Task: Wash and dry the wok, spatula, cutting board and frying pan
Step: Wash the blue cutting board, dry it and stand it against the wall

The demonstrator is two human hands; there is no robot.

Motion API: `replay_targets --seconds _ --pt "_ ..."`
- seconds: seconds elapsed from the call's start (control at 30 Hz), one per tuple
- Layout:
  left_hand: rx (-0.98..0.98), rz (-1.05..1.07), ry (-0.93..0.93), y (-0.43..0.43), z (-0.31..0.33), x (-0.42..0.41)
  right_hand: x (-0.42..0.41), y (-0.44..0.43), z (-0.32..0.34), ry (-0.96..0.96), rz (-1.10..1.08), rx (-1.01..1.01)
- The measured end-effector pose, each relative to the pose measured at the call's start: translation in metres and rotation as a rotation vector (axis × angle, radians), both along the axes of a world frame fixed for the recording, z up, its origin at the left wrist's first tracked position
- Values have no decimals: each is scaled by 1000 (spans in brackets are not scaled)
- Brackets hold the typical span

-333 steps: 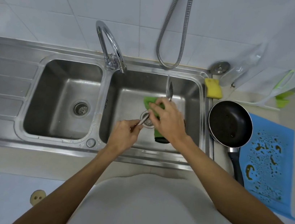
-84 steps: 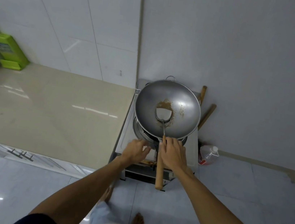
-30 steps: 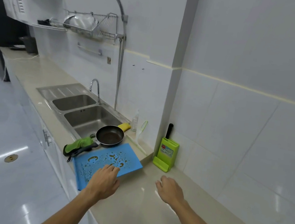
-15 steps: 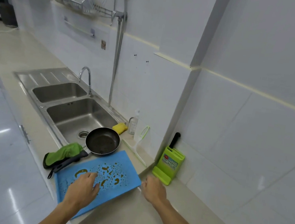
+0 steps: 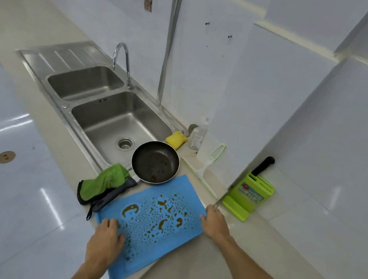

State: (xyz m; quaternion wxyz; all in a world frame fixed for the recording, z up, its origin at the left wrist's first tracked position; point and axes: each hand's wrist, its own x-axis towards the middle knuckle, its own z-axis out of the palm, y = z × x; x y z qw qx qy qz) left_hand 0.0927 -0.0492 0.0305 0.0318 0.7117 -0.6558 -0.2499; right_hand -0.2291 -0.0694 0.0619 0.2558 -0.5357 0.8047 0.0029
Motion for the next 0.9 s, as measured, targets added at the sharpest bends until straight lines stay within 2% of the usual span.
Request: replay_targets --seconds 0.13,0.3,0.5,0.63,0.77,0.9 --pt "37 83 43 -3 -9 12 11 -11 -13 3 0 47" --pt "27 271 119 -5 -17 12 15 -26 -24 104 -45 33" --pt "61 505 317 -2 -27 16 13 -35 -35 -9 -94 59" --pt "73 587 338 -1 -31 16 2 -32 -38 -41 -119 52" --pt "143 616 335 1 -33 18 -9 -13 -38 -95 -171 61" --pt "173 543 310 12 -30 16 -17 16 -40 -126 -155 135"
